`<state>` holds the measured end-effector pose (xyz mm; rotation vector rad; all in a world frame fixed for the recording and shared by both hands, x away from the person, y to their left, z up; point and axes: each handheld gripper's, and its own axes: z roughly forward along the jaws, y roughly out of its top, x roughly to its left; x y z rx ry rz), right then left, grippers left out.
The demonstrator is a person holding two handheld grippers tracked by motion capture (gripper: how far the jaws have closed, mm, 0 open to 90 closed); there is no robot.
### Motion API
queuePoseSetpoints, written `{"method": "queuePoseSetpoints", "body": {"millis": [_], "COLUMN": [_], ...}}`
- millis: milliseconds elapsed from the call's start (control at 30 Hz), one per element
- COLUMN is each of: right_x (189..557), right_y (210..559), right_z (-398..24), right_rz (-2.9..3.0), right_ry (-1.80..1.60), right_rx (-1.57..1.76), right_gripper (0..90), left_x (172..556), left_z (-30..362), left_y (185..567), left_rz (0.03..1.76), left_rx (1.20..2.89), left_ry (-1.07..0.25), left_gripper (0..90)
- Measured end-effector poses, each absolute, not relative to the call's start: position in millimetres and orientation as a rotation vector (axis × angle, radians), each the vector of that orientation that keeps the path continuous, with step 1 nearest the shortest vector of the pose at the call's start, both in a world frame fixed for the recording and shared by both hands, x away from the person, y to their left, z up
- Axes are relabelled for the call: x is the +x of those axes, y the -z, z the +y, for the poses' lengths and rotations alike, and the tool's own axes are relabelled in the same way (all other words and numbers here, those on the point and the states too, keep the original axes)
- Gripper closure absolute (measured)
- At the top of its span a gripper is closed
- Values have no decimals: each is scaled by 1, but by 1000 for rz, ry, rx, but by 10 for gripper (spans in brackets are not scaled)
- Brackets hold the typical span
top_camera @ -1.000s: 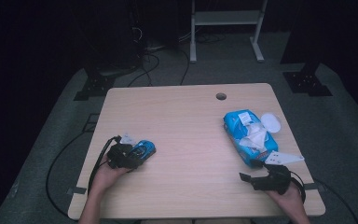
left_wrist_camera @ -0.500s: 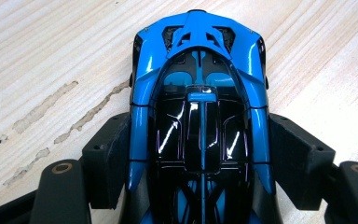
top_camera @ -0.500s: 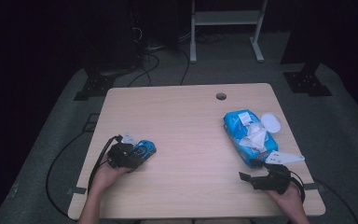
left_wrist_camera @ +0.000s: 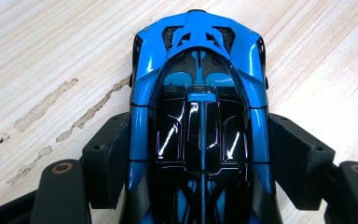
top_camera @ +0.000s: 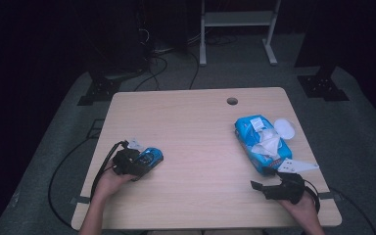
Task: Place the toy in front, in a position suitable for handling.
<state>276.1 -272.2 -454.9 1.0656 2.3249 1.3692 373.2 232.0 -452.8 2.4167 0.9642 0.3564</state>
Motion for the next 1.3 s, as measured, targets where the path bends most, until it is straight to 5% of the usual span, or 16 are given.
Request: {"method": "queuePoseSetpoints", "body": {"millis": [1300], "right_x": [277], "right_y": [455], "right_z": [-270], "right_rz": [2328], "right_ry": [-1368], "right_rx": [1054], "right_gripper": [242], "left_x": [375], "left_z": [232], "left_y": [431], "left_rz": [925], "left_rx": [2380], "left_ry": [-342], "left_gripper": [283]}}
